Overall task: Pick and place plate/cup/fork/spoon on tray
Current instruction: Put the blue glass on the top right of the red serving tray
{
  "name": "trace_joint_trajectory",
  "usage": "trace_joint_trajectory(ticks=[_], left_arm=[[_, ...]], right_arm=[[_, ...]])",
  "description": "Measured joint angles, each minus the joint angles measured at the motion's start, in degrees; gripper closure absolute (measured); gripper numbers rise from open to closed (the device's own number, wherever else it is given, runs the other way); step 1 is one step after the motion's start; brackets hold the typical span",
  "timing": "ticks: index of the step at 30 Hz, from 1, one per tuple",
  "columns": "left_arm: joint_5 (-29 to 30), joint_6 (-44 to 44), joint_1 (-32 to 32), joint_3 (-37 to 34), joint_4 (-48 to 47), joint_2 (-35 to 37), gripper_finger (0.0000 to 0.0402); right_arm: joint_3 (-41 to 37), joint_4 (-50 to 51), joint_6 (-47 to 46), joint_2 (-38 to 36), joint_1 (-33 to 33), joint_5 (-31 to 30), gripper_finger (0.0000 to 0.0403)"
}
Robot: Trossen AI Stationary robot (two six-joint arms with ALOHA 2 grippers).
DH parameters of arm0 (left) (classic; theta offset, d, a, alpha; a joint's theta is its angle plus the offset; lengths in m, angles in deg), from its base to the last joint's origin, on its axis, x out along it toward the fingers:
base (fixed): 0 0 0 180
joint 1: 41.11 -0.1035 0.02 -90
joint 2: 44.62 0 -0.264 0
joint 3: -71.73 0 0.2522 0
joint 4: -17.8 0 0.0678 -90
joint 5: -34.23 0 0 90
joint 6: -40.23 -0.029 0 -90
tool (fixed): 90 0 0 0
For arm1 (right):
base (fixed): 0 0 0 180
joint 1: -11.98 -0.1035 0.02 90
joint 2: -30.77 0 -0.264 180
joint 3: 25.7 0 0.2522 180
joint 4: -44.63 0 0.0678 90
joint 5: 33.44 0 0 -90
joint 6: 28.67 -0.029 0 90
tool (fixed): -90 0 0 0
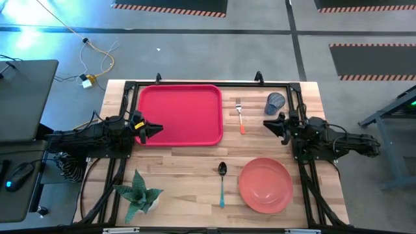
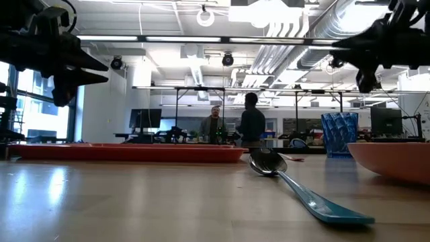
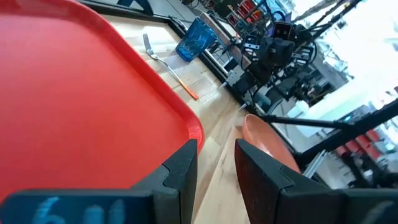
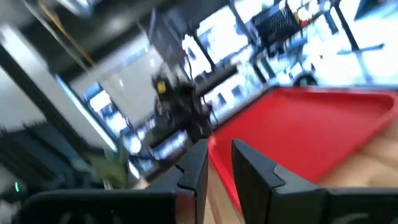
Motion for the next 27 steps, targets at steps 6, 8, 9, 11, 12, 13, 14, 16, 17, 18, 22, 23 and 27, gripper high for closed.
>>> trace_joint_trajectory(ticks=[6, 8, 9, 11, 12, 13, 14, 16, 17, 18, 22, 23, 27], left_arm=[[0.2, -1.0, 0.0, 0.0, 0.1, 0.0, 0.0304], [0.2, -1.1, 0.0, 0.0, 0.4, 0.0, 0.0304], [0.2, -1.1, 0.0, 0.0, 0.4, 0.0, 0.0304], [0.2, -1.0, 0.0, 0.0, 0.4, 0.0, 0.0304], [0.2, -1.0, 0.0, 0.0, 0.4, 0.0, 0.0304], [0.2, -1.1, 0.0, 0.0, 0.4, 0.0, 0.0304], [0.2, -1.0, 0.0, 0.0, 0.4, 0.0, 0.0304], [0.2, -1.1, 0.0, 0.0, 0.4, 0.0, 0.0304], [0.2, -1.1, 0.0, 0.0, 0.5, 0.0, 0.0304], [0.2, -1.1, 0.0, 0.0, 0.6, 0.0, 0.0304], [0.2, -1.1, 0.0, 0.0, 0.7, 0.0, 0.0304], [0.2, -1.1, 0.0, 0.0, 0.7, 0.0, 0.0304], [0.3, -1.1, 0.0, 0.0, 0.7, 0.0, 0.0304]], right_arm=[[0.0, -9.6, 1.4, 0.0, 0.0, -4.8, 0.0341], [0.0, -13.1, 2.5, 0.0, 0.0, -5.9, 0.0341], [0.0, -14.9, 3.6, 0.0, 0.0, -6.4, 0.0341], [0.3, -17.6, 5.8, 0.0, 0.0, -7.6, 0.0341], [1.0, -18.0, 6.9, 0.0, 0.0, -8.5, 0.0341], [1.9, -18.1, 8.0, 0.0, 0.0, -9.0, 0.0341], [2.9, -18.0, 9.3, 0.0, 0.0, -9.6, 0.0341], [5.5, -17.3, 12.6, 0.1, 0.0, -10.3, 0.0341], [6.9, -16.3, 14.4, 0.4, 0.0, -10.8, 0.0341], [8.6, -14.9, 16.3, 0.8, 0.0, -11.6, 0.0341], [17.6, -2.8, 22.2, 3.6, 0.0, -16.8, 0.0341], [20.1, 1.5, 22.9, 4.7, 0.0, -18.7, 0.0341], [30.4, 18.8, 22.8, 10.8, 0.0, -26.1, 0.0341]])
